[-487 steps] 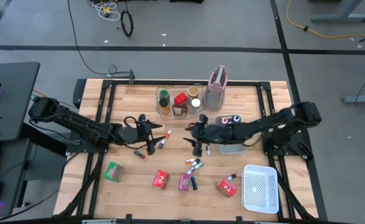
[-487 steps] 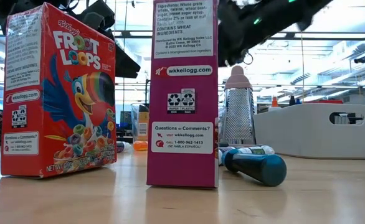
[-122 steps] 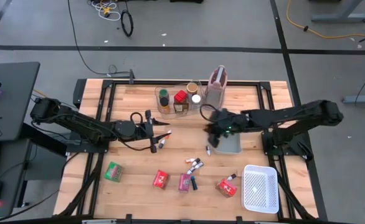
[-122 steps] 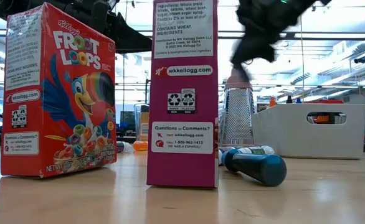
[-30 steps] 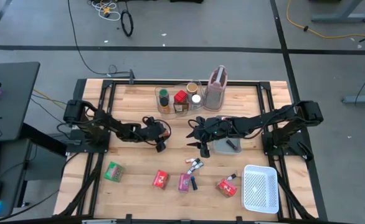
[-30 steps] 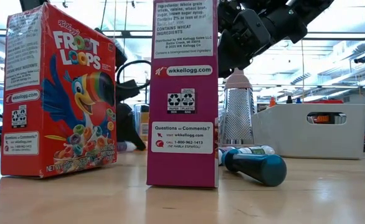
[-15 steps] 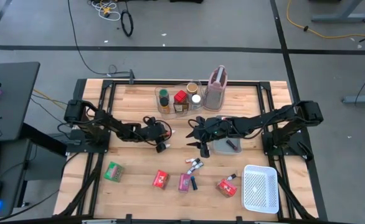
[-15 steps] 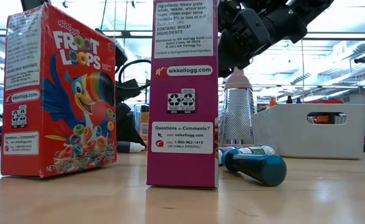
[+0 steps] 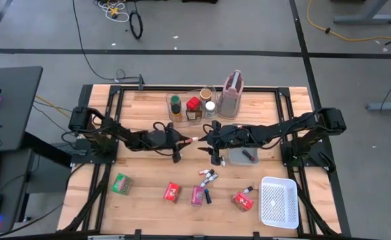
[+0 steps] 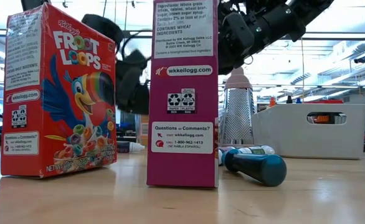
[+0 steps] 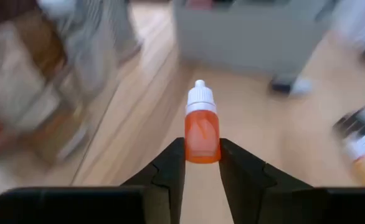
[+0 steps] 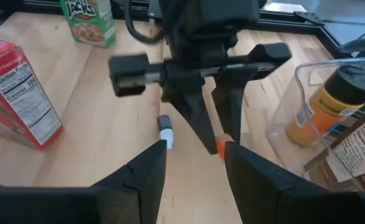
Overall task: Pick & Place Kitchen Items
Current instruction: Put the small orange food coloring bottle into the gray bin
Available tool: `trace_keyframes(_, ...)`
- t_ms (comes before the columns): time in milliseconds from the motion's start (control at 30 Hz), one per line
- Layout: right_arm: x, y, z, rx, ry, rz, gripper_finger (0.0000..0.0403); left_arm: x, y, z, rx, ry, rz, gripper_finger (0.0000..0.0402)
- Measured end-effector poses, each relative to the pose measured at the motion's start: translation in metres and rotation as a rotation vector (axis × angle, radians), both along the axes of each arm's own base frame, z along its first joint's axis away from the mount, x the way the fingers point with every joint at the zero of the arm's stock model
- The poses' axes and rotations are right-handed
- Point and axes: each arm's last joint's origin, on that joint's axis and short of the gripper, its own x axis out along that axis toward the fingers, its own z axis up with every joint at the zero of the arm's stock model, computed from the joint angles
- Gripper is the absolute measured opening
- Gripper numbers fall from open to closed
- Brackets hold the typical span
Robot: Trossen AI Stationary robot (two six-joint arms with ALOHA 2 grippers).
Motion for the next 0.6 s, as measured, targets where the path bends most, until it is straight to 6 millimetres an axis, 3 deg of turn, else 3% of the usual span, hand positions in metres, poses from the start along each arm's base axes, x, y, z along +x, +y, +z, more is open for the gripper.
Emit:
trace_keyframes(200, 0.0, 0.0, 0.0, 0.006, -0.005, -0.001, 0.0171, 0.01, -0.004, 0.02, 0.014, -0.171, -0.151, 0.0091)
trace_keyframes(600, 0.0, 0.001, 0.001, 0.004, -0.005, 0.007, 0.0171, 0.025, -0.012, 0.036, 0.067, -0.22, -0.312, 0.0093)
